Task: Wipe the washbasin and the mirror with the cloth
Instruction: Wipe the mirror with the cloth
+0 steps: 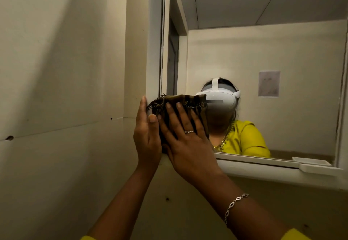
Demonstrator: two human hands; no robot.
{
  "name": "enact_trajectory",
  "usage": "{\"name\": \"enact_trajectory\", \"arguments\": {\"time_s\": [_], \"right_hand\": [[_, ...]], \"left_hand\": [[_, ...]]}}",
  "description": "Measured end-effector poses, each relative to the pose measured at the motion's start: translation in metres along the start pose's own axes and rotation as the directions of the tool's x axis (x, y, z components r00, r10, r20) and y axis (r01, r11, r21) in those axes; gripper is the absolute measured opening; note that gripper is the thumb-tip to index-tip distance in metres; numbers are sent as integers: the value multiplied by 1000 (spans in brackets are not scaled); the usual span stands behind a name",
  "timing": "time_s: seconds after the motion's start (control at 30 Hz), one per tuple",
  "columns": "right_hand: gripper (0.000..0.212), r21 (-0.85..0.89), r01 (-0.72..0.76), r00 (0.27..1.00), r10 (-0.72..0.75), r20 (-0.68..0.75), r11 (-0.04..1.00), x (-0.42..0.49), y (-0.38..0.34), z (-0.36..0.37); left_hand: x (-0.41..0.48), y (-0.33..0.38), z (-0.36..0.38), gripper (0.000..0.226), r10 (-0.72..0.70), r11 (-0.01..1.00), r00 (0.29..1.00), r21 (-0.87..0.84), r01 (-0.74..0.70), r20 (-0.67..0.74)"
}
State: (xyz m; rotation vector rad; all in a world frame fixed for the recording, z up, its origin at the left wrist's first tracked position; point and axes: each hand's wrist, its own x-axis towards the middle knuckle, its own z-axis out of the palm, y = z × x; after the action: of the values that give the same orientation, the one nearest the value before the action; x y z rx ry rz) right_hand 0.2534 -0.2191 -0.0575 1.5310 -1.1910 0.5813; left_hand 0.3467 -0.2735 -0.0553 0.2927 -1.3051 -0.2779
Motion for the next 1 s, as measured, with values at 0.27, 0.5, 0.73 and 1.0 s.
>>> {"name": "enact_trajectory", "arguments": {"time_s": [0.27,0.5,0.73,1.0], "right_hand": [[62,-39,84,996,-82,39,996,-21,35,-12],[56,-45,225,972,-222,75,973,-44,88,-29],[43,-33,449,881,-437,180,893,-60,148,-52],[49,-1,568,798,-550,247,823,-82,202,-82]], "left_hand": [[-17,-1,9,74,169,937,985,313,-153,-27],[-44,12,40,70,411,753,869,435,-493,274],[-67,30,72,67,500,632,710,351,-691,496],[-89,39,98,70,508,622,606,226,-750,612]]}}
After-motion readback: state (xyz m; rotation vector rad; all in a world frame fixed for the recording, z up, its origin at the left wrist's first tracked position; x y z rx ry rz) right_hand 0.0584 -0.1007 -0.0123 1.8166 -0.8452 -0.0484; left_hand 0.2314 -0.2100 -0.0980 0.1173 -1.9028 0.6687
